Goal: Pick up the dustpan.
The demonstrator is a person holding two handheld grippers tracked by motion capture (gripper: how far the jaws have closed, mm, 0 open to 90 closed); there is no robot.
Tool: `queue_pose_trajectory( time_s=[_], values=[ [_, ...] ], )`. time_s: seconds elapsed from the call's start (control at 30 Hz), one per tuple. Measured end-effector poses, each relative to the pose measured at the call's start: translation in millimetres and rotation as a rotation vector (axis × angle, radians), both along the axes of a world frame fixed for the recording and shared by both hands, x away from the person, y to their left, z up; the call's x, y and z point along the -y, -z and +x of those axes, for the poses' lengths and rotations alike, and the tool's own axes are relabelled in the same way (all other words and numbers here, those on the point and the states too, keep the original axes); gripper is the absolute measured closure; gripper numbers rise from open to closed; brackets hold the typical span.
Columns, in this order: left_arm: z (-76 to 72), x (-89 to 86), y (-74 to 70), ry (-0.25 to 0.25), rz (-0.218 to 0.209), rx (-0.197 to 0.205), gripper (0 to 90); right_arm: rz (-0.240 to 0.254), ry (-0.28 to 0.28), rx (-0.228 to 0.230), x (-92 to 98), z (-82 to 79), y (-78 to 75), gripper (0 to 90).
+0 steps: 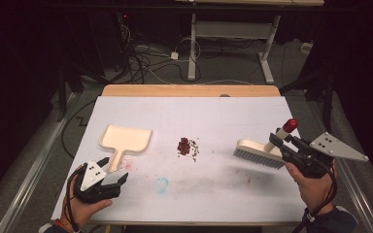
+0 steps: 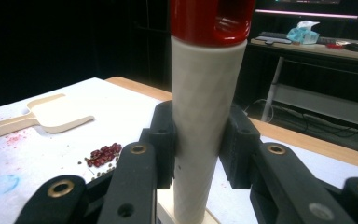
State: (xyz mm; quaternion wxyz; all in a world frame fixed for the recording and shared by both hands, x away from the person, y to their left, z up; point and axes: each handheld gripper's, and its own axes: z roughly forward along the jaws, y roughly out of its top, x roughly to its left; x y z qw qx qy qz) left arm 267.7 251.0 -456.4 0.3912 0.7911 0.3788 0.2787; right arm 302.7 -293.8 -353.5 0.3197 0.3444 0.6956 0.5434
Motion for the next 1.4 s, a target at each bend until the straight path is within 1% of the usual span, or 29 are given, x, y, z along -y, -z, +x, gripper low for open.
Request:
queue_pose_trajectory(
  time_s=[0.03, 0.07, 0.1, 0.13, 0.23, 0.33, 0.37, 0.4, 0.43, 0.47, 0.5, 0.53, 0.6, 0.67, 0.73, 0.77, 0.8, 0.83, 0.87, 0.9, 0.93, 0.97, 1.03, 1.07, 1.1, 1.13, 1.27, 1.37, 1.4],
  values=[
    [0.6, -0.7, 0.6, -0.009, 0.005, -0.013, 20.1, -0.006, 0.003, 0.007, 0.3, -0.4, -0.3, 70.2],
    [0.6, -0.7, 0.6, -0.009, 0.005, -0.013, 20.1, -0.011, 0.007, 0.008, 0.4, -0.7, -0.6, 70.2],
    [0.4, -4.1, -0.1, -0.029, -0.005, -0.027, 20.1, -0.008, 0.014, 0.009, 0.2, -1.1, -1.1, 70.2],
    [-0.1, -6.2, -0.7, -0.039, -0.020, -0.027, 20.1, -0.005, 0.022, 0.004, -0.1, -2.1, -1.7, 70.2],
    [-1.1, -10.1, -2.0, -0.051, -0.033, -0.025, 20.1, -0.013, 0.019, 0.021, -0.8, -2.5, -4.1, 70.2],
    [-1.9, -13.6, -0.3, -0.060, -0.042, -0.053, 20.1, -0.016, 0.025, 0.026, -1.6, -1.9, -5.7, 70.2],
    [-1.1, -14.8, 0.5, -0.070, -0.044, -0.076, 20.1, -0.010, 0.023, 0.028, -2.4, -1.4, -6.3, 70.2],
    [1.8, -18.0, 1.7, -0.100, -0.088, -0.127, 20.1, -0.012, 0.023, 0.028, -2.9, -1.2, -6.3, 70.2],
    [1.8, -18.0, 1.7, -0.100, -0.088, -0.127, 20.2, -0.012, 0.020, 0.026, -3.8, -1.0, -6.2, 70.2],
    [5.2, -19.2, 3.9, -0.127, -0.117, -0.176, 20.2, -0.015, 0.018, 0.026, -4.4, -0.4, -5.9, 70.2],
    [5.2, -19.2, 3.9, -0.127, -0.117, -0.176, 20.2, -0.015, 0.018, 0.026, -4.4, -0.4, -5.9, 70.2],
    [6.6, -18.8, 5.3, -0.137, -0.123, -0.194, 20.2, -0.012, 0.019, 0.022, -5.0, -0.1, -5.6, 70.2],
    [9.4, -16.8, 8.2, -0.152, -0.102, -0.230, 20.4, -0.016, 0.018, 0.017, -5.6, 2.2, -5.5, 70.1],
    [12.2, -15.3, 9.6, -0.168, -0.100, -0.248, 20.4, -0.019, 0.016, 0.014, -6.4, 3.7, -5.3, 70.2],
    [19.3, -13.7, 11.0, -0.197, -0.086, -0.274, 20.5, -0.016, 0.016, 0.012, -7.3, 5.1, -4.7, 70.2],
    [29.1, -12.2, 12.3, -0.211, -0.077, -0.296, 20.9, -0.018, 0.014, 0.012, -7.9, 5.8, -4.6, 70.2],
    [29.1, -12.2, 12.3, -0.211, -0.077, -0.296, 20.9, -0.018, 0.014, 0.012, -7.9, 5.8, -4.6, 70.2],
    [40.4, -10.4, 14.3, -0.228, -0.057, -0.302, 21.0, -0.020, 0.017, 0.009, -9.3, 6.3, -4.4, 70.2],
    [40.4, -10.4, 14.3, -0.228, -0.057, -0.302, 22.1, -0.019, 0.013, 0.008, -10.1, 6.4, -4.3, 70.1],
    [46.6, -9.8, 15.9, -0.237, -0.059, -0.317, 22.1, -0.019, 0.013, 0.008, -10.1, 6.4, -4.3, 70.1],
    [58.1, -8.2, 19.4, -0.252, -0.063, -0.336, 24.0, -0.018, 0.009, 0.006, -11.4, 6.2, -4.3, 70.2],
    [58.1, -8.2, 19.4, -0.252, -0.063, -0.336, 25.3, -0.020, 0.007, 0.005, -12.0, 6.1, -4.4, 70.2],
    [69.4, -4.9, 22.4, -0.253, -0.055, -0.347, 31.0, -0.015, 0.000, 0.003, -12.7, 6.0, -4.5, 70.2],
    [74.2, -3.4, 23.8, -0.251, -0.050, -0.348, 32.6, -0.014, -0.004, 0.003, -12.6, 5.9, -4.4, 70.1],
    [78.9, -2.0, 25.7, -0.264, -0.052, -0.351, 32.6, -0.014, -0.004, 0.003, -12.6, 5.9, -4.4, 70.1],
    [86.3, -0.9, 30.4, -0.266, -0.067, -0.374, 40.1, -0.013, -0.007, 0.007, -12.2, 5.9, -4.1, 70.2],
    [91.1, 1.9, 33.7, -0.286, -0.055, -0.370, 43.9, -0.019, -0.006, 0.005, -12.0, 6.0, -3.3, 70.1],
    [90.3, 2.2, 34.2, -0.285, -0.050, -0.362, 49.1, -0.017, -0.006, -0.001, -11.8, 6.3, -1.8, 70.1],
    [90.3, 2.2, 34.2, -0.285, -0.050, -0.362, 52.5, -0.017, -0.006, -0.001, -11.8, 6.3, -1.8, 70.1]
  ],
)
